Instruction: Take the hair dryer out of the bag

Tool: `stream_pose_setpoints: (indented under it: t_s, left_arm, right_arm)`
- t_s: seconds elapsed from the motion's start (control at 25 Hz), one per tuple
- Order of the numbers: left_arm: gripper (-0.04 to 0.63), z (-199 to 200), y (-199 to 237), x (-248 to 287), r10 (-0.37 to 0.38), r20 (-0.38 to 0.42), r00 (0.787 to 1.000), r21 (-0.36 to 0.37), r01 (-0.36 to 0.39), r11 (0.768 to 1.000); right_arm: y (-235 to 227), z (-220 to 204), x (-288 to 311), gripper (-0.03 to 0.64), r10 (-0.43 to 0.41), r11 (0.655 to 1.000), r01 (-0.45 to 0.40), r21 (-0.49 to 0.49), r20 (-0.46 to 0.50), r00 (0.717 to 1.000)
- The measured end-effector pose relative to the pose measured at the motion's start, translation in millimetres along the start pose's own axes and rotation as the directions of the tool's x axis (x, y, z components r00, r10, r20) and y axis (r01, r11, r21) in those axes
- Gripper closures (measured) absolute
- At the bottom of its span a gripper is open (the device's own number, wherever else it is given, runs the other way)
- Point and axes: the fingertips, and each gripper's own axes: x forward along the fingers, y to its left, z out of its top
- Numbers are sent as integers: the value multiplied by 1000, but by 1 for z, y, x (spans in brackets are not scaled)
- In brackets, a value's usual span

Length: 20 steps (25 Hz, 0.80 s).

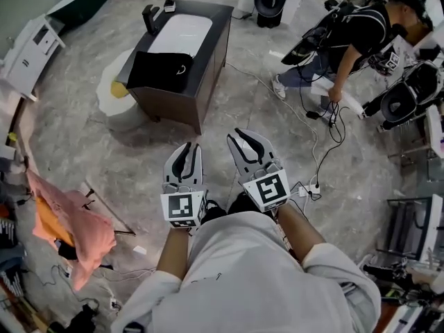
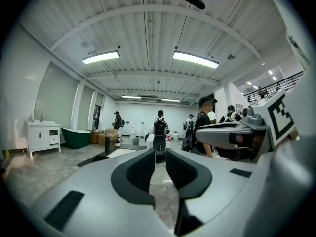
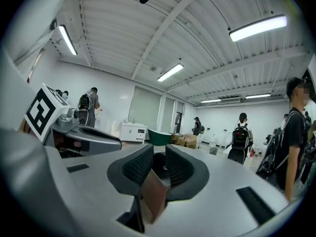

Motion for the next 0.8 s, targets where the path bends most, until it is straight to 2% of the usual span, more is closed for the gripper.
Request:
stream_pose_setpoints:
  t_s: [0.24, 0.44, 0.64, 0.8]
  left_arm:
    - [514, -14, 7, 22, -8, -35, 999, -19, 7, 1000]
    - [514, -16, 18, 56, -9, -55, 998, 4, 9, 1000]
    - [514, -14, 48, 117, 15, -79, 997, 34, -13, 999]
    - [514, 14, 56, 181, -9, -68, 998, 78, 14, 997]
  right_arm:
    - [-17, -14, 16, 552, -5, 1000, 6, 10, -32, 999]
    - [-42, -21, 50, 552, 0, 999, 0, 46, -7, 1000]
    - [-76, -27, 104, 552, 22, 995, -20, 100, -26, 999]
    - [-128, -19, 143, 552, 6, 997, -10, 74, 48, 999]
